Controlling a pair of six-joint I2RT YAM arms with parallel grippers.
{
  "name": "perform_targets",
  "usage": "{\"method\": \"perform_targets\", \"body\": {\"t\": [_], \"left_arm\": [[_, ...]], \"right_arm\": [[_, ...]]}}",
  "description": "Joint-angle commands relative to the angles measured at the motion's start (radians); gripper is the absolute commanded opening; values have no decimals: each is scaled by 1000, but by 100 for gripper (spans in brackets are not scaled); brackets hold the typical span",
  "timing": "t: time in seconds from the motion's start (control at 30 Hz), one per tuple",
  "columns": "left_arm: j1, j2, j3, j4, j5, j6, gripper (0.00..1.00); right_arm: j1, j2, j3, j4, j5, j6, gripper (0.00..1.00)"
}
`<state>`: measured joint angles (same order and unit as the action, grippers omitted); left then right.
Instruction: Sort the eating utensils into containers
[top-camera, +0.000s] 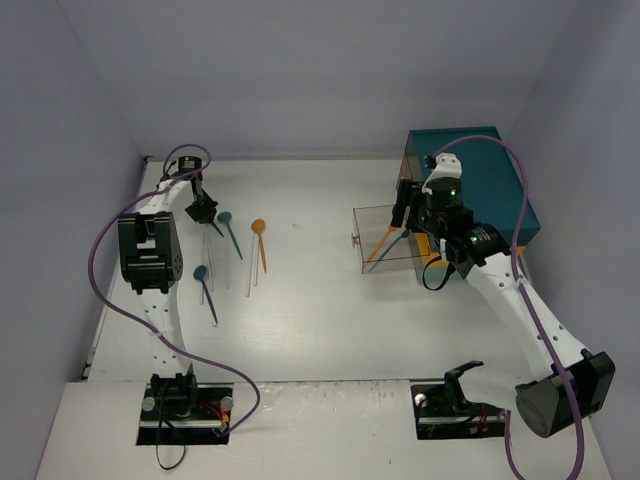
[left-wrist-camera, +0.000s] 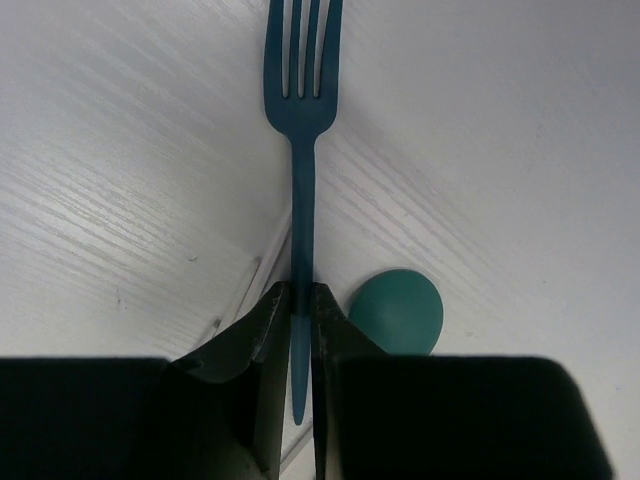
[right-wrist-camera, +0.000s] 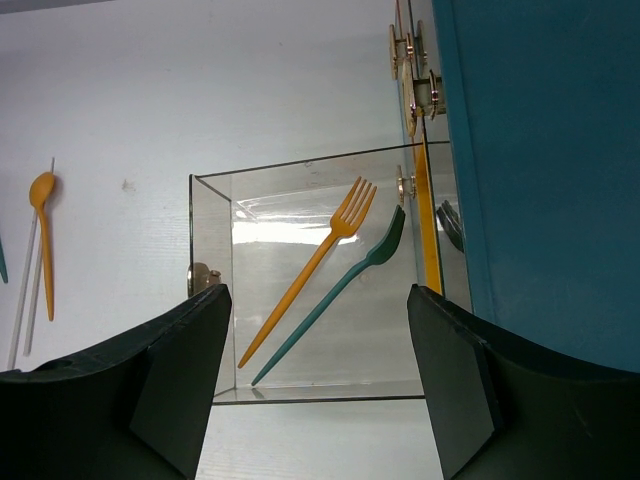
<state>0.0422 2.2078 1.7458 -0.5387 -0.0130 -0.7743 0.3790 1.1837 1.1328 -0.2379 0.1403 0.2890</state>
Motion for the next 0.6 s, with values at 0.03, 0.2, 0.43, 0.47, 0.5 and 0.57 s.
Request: {"method": "perform_targets", "body": {"t": [0.03,0.2,0.43,0.47,0.5,0.57], "left_arm": [[-2,-61,36,32,-18,63,0],[-13,-163,40,69,0,140,0],[-60,-401,-50,186,169,298,0],[-72,-436,-65,191,210,326,0],[-83,-468,-80,195,249,354,0],[-126,-532,-113,195,314,410,0]], "right_arm": [[-3,13,25,42,-18,-7,69],[-2,10,33,43,-49,-1,69],[2,4,63,44,-160,-24,69],[7,3,72,45,-181,-28,69],[11,1,80,45,-198,-35,69],[21,1,97,45,-226,-48,69]]}}
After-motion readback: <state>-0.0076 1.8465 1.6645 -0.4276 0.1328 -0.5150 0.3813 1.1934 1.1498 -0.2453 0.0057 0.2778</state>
